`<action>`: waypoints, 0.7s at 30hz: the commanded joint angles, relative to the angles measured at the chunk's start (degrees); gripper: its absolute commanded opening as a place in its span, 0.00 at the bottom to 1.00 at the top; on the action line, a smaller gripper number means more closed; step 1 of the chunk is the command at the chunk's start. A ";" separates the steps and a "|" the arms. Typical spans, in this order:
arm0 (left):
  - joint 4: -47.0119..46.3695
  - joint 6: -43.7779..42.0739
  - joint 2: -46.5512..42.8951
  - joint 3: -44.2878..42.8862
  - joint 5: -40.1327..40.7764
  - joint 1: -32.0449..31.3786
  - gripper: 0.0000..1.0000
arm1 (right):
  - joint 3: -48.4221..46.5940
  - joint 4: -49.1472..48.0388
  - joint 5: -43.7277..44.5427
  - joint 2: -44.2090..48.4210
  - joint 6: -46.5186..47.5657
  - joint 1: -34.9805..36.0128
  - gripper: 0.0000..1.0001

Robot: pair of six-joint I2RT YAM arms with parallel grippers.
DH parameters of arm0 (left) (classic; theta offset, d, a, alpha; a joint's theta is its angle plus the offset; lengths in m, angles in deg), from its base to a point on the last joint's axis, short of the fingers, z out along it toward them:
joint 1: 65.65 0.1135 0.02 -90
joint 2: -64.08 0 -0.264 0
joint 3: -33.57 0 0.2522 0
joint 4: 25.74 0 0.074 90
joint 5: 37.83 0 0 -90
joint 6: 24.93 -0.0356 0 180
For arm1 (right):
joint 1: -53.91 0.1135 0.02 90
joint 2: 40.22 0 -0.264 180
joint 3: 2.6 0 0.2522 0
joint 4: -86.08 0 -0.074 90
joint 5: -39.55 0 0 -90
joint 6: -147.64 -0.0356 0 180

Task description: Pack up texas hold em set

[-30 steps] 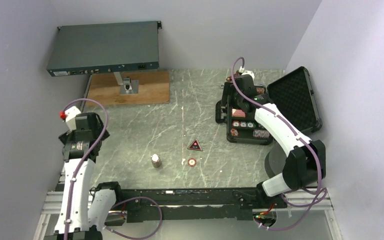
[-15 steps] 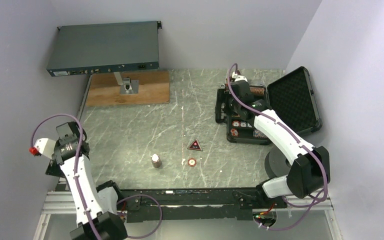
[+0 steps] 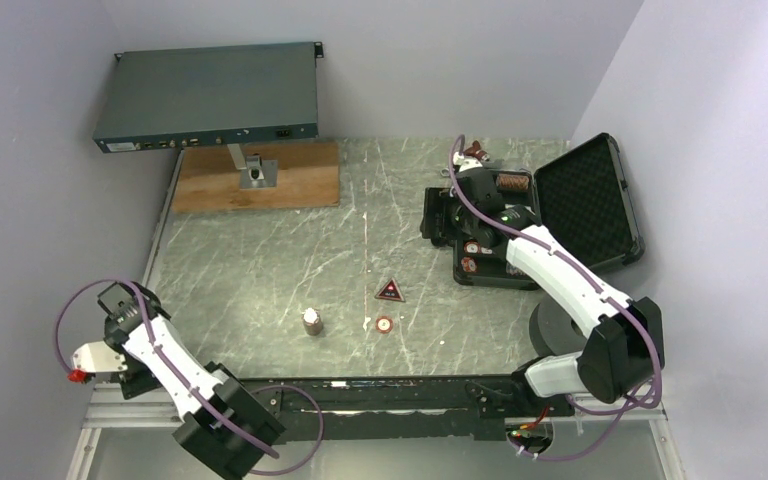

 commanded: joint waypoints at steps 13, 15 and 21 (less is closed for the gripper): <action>-8.63 3.92 2.85 -1.58 9.06 0.93 1.00 | 0.92 -0.13 -4.32 3.70 1.77 2.36 0.87; -7.54 4.98 4.86 -3.20 9.50 0.93 1.00 | 1.15 -0.25 -4.32 3.90 1.93 2.46 0.87; -9.10 5.59 8.77 -4.47 9.24 1.28 1.00 | 1.21 -0.15 -4.32 3.57 2.37 3.05 0.88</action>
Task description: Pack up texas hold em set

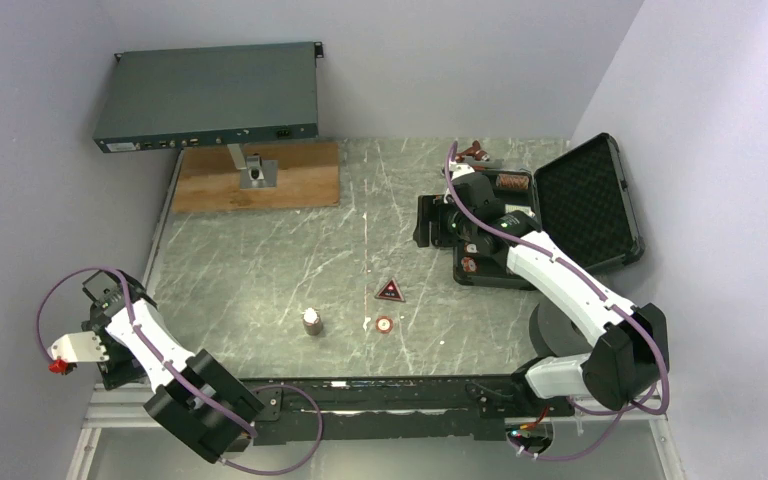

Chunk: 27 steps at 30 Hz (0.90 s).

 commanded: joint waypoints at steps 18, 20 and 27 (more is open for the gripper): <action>-2.87 2.79 15.69 -3.95 -0.22 4.48 1.00 | -0.25 1.49 -1.29 0.92 2.39 4.04 0.88; -3.95 2.06 16.55 -4.07 -0.62 5.35 1.00 | 0.02 1.65 -1.03 1.63 2.53 4.54 0.88; -4.28 0.63 20.56 -5.81 -1.72 8.04 1.00 | 1.81 1.01 0.28 3.75 2.79 5.13 0.89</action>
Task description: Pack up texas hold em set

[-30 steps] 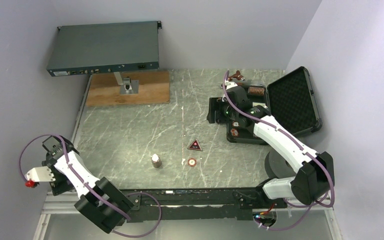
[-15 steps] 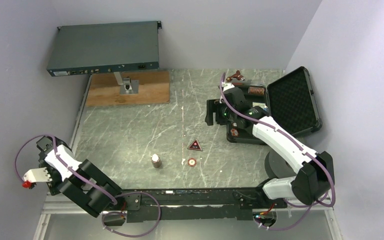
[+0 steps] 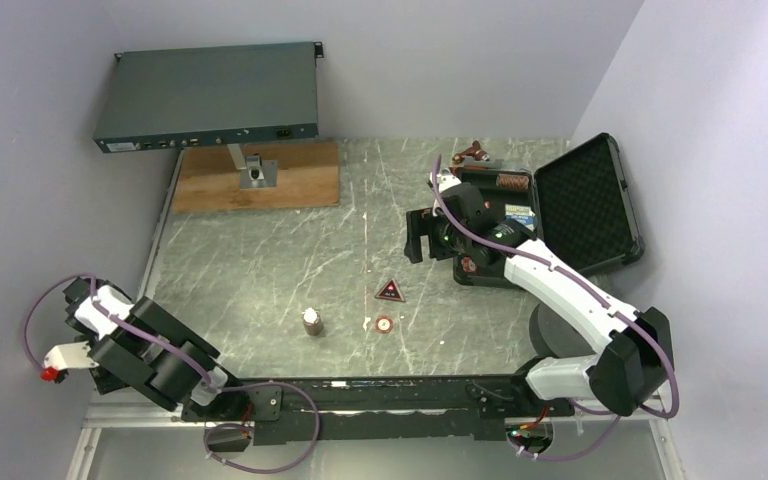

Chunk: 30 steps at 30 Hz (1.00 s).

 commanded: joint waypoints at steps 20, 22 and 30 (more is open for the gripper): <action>-7.28 -1.94 2.01 3.14 -4.91 1.19 0.81 | 1.30 -0.85 1.97 3.79 1.09 0.62 0.90; -7.75 -2.27 1.17 3.40 -4.79 1.04 0.65 | 1.46 -0.95 1.93 4.07 1.09 0.59 0.90; -12.32 -5.49 -3.06 6.27 -7.11 0.54 0.10 | 1.90 -1.28 2.40 4.88 1.18 0.63 0.90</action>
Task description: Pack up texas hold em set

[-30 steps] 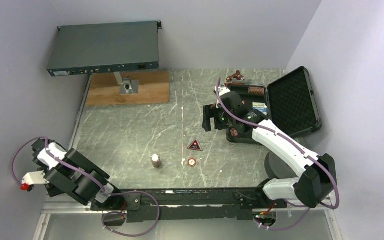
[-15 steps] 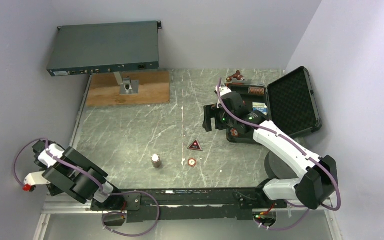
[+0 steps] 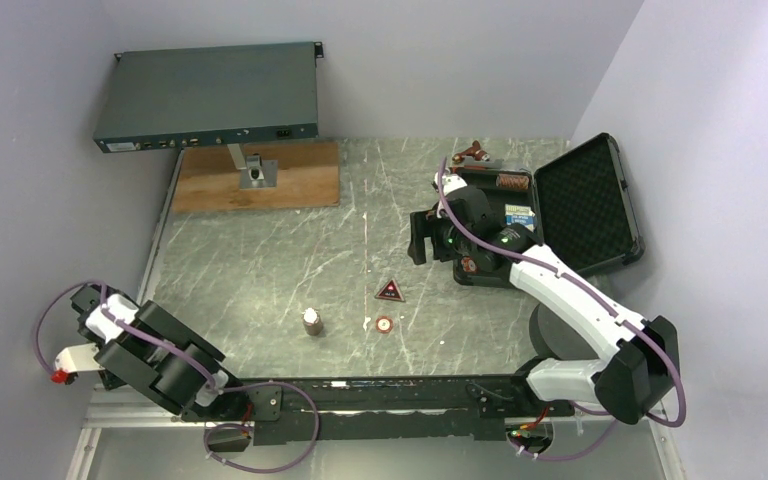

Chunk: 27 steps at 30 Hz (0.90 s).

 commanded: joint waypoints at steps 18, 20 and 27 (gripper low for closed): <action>-4.04 -18.08 -5.25 -4.40 -17.19 -3.92 0.00 | 1.53 -1.66 3.86 3.80 0.58 0.39 0.90; -4.95 -21.26 -6.44 -4.39 -19.23 -3.92 0.00 | 1.46 -1.75 3.99 3.71 0.42 0.31 0.90; -9.58 -29.75 -12.48 -3.44 -30.48 -4.01 0.00 | 2.15 -3.25 4.80 3.56 -0.67 0.28 0.89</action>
